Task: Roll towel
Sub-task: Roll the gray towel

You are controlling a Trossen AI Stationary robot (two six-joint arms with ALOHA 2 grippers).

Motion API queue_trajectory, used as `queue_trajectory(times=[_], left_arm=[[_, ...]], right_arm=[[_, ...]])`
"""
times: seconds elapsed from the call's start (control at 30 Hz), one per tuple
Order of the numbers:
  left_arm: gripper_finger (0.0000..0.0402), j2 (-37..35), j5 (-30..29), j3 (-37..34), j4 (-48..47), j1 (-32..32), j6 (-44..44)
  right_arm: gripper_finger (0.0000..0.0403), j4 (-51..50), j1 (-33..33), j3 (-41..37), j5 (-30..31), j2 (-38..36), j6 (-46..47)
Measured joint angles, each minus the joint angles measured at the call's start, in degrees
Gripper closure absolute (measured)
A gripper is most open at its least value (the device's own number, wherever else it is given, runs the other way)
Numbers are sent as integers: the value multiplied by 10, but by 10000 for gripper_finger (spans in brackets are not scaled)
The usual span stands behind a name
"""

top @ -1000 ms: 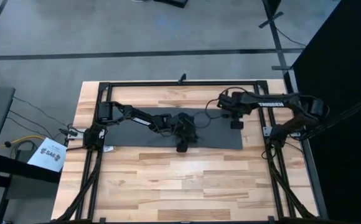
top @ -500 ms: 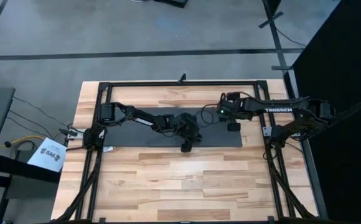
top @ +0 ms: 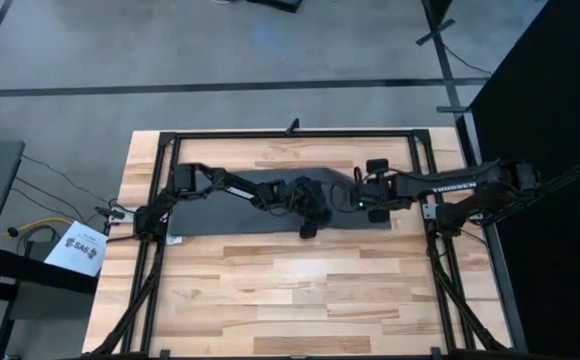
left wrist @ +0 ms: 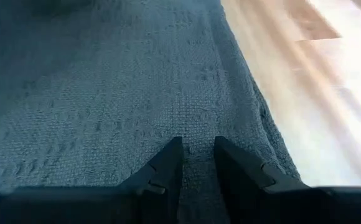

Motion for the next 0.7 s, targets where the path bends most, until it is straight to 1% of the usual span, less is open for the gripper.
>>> queue_trajectory(times=[0.13,0.37,0.6,0.7], left_arm=[[320,0,25,0,-22,17,3],[320,-2,33,0,-32,28,3],[320,0,105,-2,-21,23,-13],[320,-4,173,-4,-25,23,-31]], right_arm=[[394,-36,27,-2,2,0,66],[394,-43,67,-25,1,0,139],[394,-41,75,-27,0,0,158],[394,-40,75,-27,-1,0,159]])
